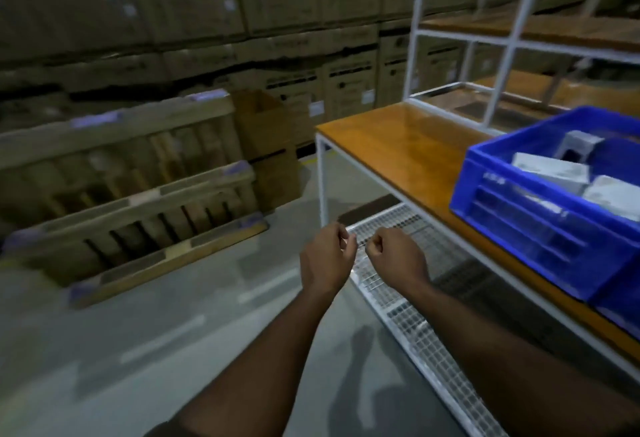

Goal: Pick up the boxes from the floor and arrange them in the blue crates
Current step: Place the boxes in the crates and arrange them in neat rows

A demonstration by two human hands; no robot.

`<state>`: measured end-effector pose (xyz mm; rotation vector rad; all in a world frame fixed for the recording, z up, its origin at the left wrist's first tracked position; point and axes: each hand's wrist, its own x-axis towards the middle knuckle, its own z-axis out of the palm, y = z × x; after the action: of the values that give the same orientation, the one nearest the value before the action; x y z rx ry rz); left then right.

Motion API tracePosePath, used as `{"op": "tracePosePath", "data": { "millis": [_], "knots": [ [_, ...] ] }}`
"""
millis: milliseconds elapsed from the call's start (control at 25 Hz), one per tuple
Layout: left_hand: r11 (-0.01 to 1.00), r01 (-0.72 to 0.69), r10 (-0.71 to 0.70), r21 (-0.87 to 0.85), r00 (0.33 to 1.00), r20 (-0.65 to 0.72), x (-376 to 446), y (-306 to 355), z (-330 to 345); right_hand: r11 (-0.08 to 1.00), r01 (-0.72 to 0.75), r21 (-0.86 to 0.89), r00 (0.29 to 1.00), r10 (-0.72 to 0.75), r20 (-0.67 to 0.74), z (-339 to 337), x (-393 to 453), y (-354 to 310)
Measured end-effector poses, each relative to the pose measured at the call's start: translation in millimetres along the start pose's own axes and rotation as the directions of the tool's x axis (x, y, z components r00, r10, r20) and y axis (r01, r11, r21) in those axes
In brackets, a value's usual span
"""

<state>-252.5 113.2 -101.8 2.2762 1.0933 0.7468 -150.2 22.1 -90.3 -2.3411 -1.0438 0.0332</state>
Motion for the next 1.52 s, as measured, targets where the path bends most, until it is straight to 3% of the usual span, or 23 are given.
{"op": "tracePosePath", "data": {
  "millis": [160,320,480,720,960,1160,1360,1520],
  "knots": [
    [0.971,0.234,-0.23,0.049,0.971,-0.069,-45,-105,-57,0.992,0.127,0.008,0.973,-0.126,0.192,82,-39,-83],
    [0.899,0.436,-0.423,0.048,0.89,-0.17,-89,-192,-108,0.96,0.274,0.059,0.9,-0.277,0.336,149,-80,-158],
    [0.778,0.628,-0.608,0.013,0.758,-0.234,-130,-253,-144,0.902,0.422,0.094,0.795,-0.418,0.441,200,-109,-214],
    [0.539,0.839,-0.795,-0.08,0.475,-0.378,-185,-326,-204,0.744,0.626,0.233,0.51,-0.617,0.599,284,-139,-298],
    [0.294,0.92,-0.851,-0.258,0.129,-0.51,-243,-361,-258,0.548,0.728,0.411,0.188,-0.736,0.65,340,-194,-379],
    [0.136,0.896,-0.826,-0.423,-0.134,-0.548,-316,-390,-287,0.372,0.753,0.543,-0.057,-0.784,0.618,365,-270,-435],
    [0.053,0.827,-0.782,-0.56,-0.314,-0.538,-396,-444,-322,0.245,0.774,0.584,-0.23,-0.75,0.62,406,-360,-489],
    [-0.019,0.796,-0.798,-0.605,-0.376,-0.471,-467,-497,-358,0.199,0.788,0.583,-0.307,-0.694,0.651,441,-439,-539]
  ]
}}
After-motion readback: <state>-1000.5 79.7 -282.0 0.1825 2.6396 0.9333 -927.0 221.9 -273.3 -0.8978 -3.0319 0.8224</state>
